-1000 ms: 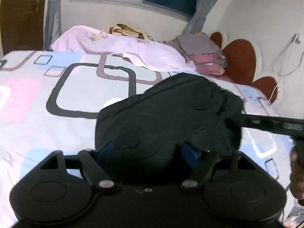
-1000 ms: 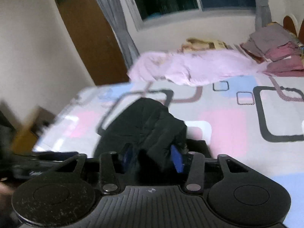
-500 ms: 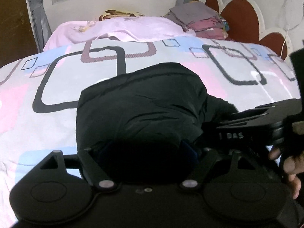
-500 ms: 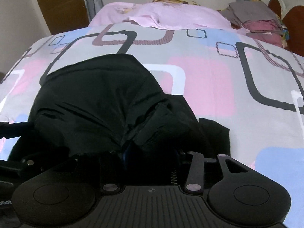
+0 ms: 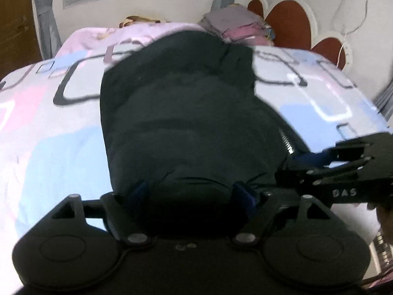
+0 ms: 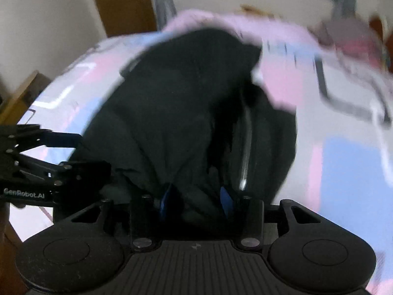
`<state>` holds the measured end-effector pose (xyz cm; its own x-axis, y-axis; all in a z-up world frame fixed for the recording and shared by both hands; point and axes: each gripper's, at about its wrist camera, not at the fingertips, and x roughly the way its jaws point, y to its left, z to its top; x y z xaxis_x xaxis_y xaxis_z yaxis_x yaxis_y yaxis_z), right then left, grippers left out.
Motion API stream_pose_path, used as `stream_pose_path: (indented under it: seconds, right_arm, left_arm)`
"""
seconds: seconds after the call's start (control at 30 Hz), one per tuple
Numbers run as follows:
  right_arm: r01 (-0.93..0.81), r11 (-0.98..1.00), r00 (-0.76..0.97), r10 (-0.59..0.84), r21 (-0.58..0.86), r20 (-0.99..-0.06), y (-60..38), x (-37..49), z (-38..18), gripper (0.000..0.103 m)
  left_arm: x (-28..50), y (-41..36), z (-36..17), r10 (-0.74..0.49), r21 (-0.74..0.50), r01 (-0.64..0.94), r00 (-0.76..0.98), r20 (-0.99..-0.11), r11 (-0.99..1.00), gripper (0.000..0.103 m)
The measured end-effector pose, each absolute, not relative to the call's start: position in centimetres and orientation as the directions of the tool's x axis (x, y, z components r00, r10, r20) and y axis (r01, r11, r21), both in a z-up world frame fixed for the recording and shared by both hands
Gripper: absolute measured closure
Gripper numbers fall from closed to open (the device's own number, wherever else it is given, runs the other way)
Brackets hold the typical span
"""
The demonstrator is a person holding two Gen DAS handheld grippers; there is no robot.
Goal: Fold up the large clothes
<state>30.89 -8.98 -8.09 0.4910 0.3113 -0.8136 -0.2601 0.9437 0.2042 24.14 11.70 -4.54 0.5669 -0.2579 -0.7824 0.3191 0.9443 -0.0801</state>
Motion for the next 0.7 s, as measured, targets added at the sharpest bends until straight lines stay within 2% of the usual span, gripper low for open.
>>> stream_pose_path:
  seconds: [0.1, 0.17, 0.27, 0.33, 0.4, 0.47, 0.57, 0.6, 0.63, 0.67, 0.7]
  right_arm:
    - [-0.213, 0.946, 0.469, 0.319, 0.245, -0.823, -9.2, 30.1, -9.6, 0.060]
    - [-0.266, 0.946, 0.493, 0.298, 0.185, -0.817, -8.6, 29.0, -9.8, 0.060]
    - [-0.246, 0.932, 0.512, 0.358, 0.266, -0.781, -9.9, 29.4, -10.0, 0.059]
    - [-0.220, 0.925, 0.567, 0.380, 0.310, -0.731, -11.9, 28.0, -8.0, 0.059]
    - [-0.214, 0.932, 0.625, 0.361, 0.293, -0.692, -13.8, 25.4, -5.7, 0.059]
    - [-0.198, 0.939, 0.658, 0.340, 0.282, -0.671, -15.8, 22.6, -4.1, 0.058]
    - [-0.185, 0.941, 0.691, 0.329, 0.282, -0.644, -17.9, 18.3, -2.6, 0.040]
    - [-0.189, 0.943, 0.702, 0.325, 0.274, -0.633, -18.2, 16.7, -2.0, 0.035]
    - [-0.191, 0.945, 0.711, 0.320, 0.266, -0.626, -18.4, 15.3, -1.7, 0.028]
    - [-0.187, 0.950, 0.724, 0.306, 0.251, -0.618, -18.5, 13.7, -1.3, 0.004]
    - [-0.177, 0.955, 0.744, 0.288, 0.238, -0.602, -18.7, 12.5, -0.9, 0.000]
  left_arm:
    - [23.6, 11.2, -5.4, -0.223, -0.058, 0.295, 0.566, -0.793, 0.954, 0.019]
    - [23.2, 10.8, -5.3, -0.209, -0.034, 0.299, 0.574, -0.791, 0.954, 0.019]
    - [22.8, 10.7, -4.7, -0.182, -0.022, 0.266, 0.595, -0.783, 0.964, 0.019]
    - [21.3, 10.7, -3.6, -0.165, -0.030, 0.221, 0.627, -0.761, 0.975, 0.021]
    - [18.5, 10.5, -2.3, -0.134, -0.002, 0.192, 0.674, -0.727, 0.981, 0.014]
    - [15.2, 10.1, -1.4, -0.117, 0.008, 0.172, 0.703, -0.701, 0.985, 0.013]
    - [9.8, 8.7, -0.2, -0.104, 0.020, 0.160, 0.727, -0.678, 0.987, 0.006]
    - [8.0, 8.2, 0.2, -0.097, 0.031, 0.157, 0.741, -0.664, 0.987, 0.000]
    - [6.4, 7.7, 0.4, -0.081, 0.044, 0.143, 0.759, -0.646, 0.989, 0.000]
    - [4.6, 7.3, 0.7, -0.057, 0.059, 0.119, 0.778, -0.625, 0.991, 0.000]
    - [3.3, 7.0, 0.8, -0.037, 0.070, 0.102, 0.788, -0.614, 0.992, 0.000]
